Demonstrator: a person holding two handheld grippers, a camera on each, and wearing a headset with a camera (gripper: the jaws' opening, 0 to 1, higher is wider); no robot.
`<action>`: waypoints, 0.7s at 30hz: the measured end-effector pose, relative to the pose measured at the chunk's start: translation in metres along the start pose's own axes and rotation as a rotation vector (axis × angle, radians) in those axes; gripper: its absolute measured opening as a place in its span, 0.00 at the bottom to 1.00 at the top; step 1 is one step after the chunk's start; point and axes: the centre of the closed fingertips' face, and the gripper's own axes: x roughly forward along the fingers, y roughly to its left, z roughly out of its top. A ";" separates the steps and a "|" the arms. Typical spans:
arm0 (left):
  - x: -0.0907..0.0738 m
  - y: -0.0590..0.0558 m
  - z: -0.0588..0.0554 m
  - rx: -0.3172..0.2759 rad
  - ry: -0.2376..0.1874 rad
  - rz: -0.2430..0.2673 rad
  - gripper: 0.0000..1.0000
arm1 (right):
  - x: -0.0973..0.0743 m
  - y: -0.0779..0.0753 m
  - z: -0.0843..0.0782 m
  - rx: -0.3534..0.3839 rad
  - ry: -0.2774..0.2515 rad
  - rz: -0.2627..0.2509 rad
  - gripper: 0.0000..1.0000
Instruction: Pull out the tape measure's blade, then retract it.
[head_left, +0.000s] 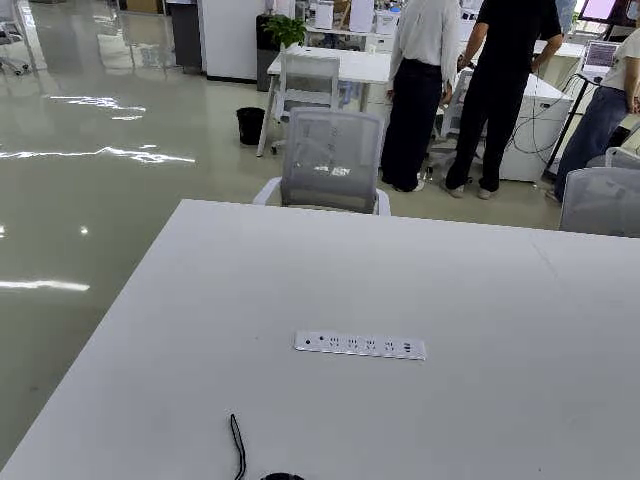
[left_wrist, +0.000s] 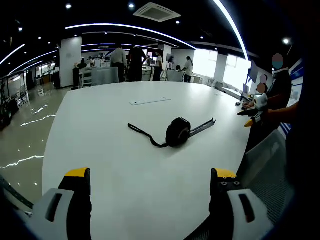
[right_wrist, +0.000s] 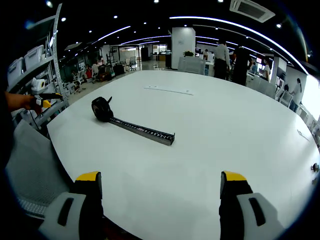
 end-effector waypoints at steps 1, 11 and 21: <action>-0.003 0.002 -0.002 -0.002 0.003 0.006 0.99 | -0.003 0.002 0.000 0.002 -0.006 -0.002 1.00; -0.026 0.010 -0.015 -0.029 -0.015 0.050 0.99 | -0.032 0.022 -0.012 -0.032 -0.035 0.012 1.00; -0.022 0.010 -0.006 -0.017 -0.011 0.042 0.99 | -0.046 0.004 -0.025 0.013 -0.035 -0.013 1.00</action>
